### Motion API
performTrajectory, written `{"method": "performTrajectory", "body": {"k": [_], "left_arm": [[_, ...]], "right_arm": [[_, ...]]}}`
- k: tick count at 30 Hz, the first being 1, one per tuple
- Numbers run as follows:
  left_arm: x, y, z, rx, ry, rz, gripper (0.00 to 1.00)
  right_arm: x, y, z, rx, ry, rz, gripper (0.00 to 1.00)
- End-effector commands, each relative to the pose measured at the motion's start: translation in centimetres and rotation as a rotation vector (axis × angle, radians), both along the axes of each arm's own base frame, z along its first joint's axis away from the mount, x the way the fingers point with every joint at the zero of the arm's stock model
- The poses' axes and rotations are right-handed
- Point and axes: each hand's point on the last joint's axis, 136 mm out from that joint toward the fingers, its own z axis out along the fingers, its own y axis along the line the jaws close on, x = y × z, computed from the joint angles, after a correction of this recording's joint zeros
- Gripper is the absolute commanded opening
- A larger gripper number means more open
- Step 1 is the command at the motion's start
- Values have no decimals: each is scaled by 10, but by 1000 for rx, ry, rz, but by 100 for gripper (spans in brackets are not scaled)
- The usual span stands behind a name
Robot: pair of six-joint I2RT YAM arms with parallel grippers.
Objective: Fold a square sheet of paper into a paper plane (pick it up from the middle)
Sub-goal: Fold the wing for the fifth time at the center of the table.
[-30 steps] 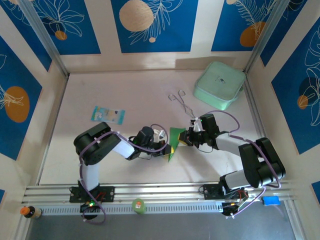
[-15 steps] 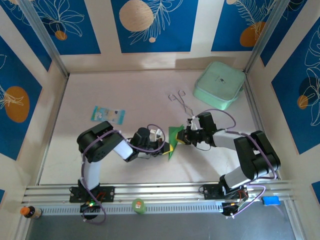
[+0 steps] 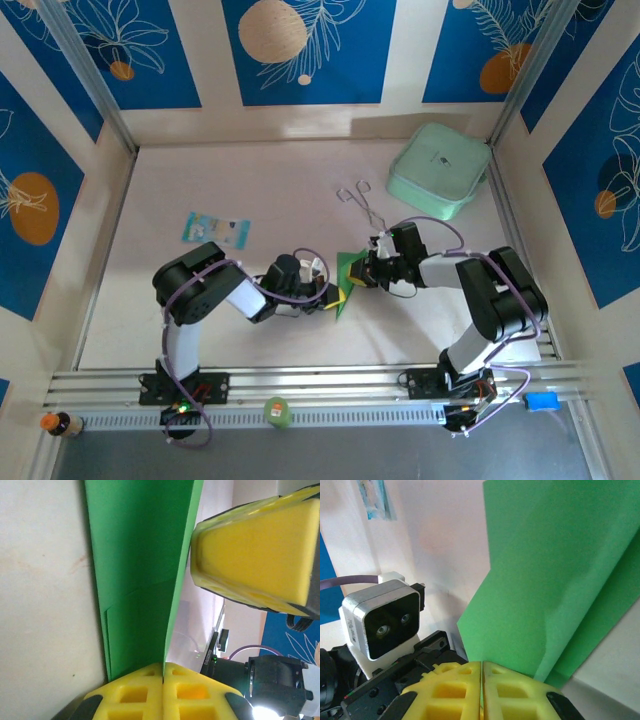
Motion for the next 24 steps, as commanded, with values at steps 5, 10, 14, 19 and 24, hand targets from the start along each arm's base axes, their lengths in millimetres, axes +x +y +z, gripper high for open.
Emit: {"method": "performTrajectory", "body": {"k": [5, 10, 14, 19, 24], "left_arm": [[-12, 27, -52, 178, 149, 44, 0], [-12, 32, -57, 192, 169, 69, 0], [-13, 34, -60, 205, 185, 78, 0], [-14, 36, -62, 216, 197, 81, 0], [-15, 37, -66, 234, 211, 82, 0]], "right_arm": [[4, 6, 0, 12, -22, 36, 10], [5, 7, -4, 10, -12, 39, 10], [8, 8, -6, 14, -12, 40, 10], [9, 8, -9, 11, -6, 38, 10], [9, 7, -15, 0, 7, 30, 10]]}}
